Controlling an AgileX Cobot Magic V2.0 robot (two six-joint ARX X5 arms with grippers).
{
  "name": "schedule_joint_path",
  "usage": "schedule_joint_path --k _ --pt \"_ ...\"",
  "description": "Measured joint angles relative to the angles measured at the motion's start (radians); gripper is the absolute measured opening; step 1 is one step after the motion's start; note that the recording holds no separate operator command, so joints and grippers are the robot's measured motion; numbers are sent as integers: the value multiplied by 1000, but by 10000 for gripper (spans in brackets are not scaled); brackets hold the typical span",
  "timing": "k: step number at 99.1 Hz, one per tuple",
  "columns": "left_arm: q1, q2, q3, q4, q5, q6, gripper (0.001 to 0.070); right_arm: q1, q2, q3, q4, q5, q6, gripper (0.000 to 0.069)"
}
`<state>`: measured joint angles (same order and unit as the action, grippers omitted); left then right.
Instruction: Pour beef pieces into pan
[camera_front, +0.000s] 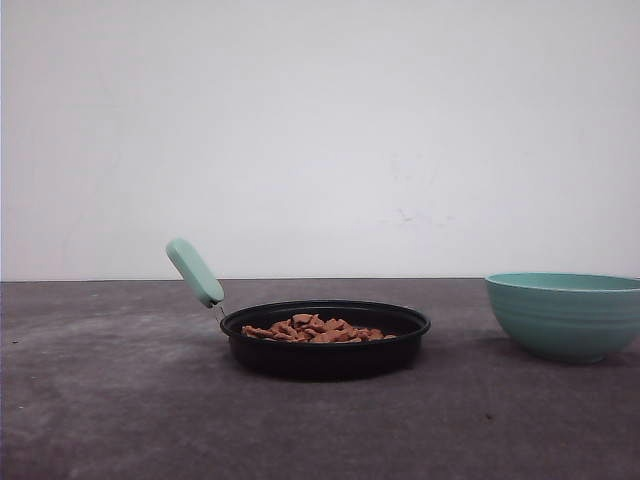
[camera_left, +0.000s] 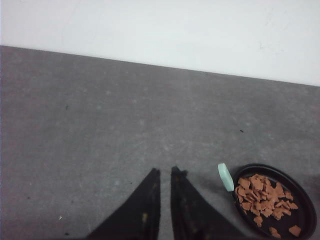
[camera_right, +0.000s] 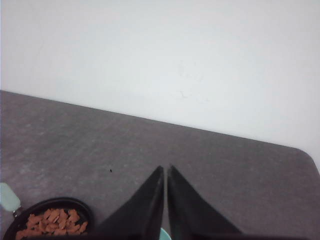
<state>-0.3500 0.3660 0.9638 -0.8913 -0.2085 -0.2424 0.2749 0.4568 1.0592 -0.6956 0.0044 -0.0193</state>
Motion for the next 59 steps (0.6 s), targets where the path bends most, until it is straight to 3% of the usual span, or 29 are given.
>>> schedule_joint_path --k 51,59 --pt "0 0 0 0 0 7 13 0 -17 -2 2 1 0 10" --pt "0 0 0 0 0 7 13 0 -49 -2 -37 43 -17 10"
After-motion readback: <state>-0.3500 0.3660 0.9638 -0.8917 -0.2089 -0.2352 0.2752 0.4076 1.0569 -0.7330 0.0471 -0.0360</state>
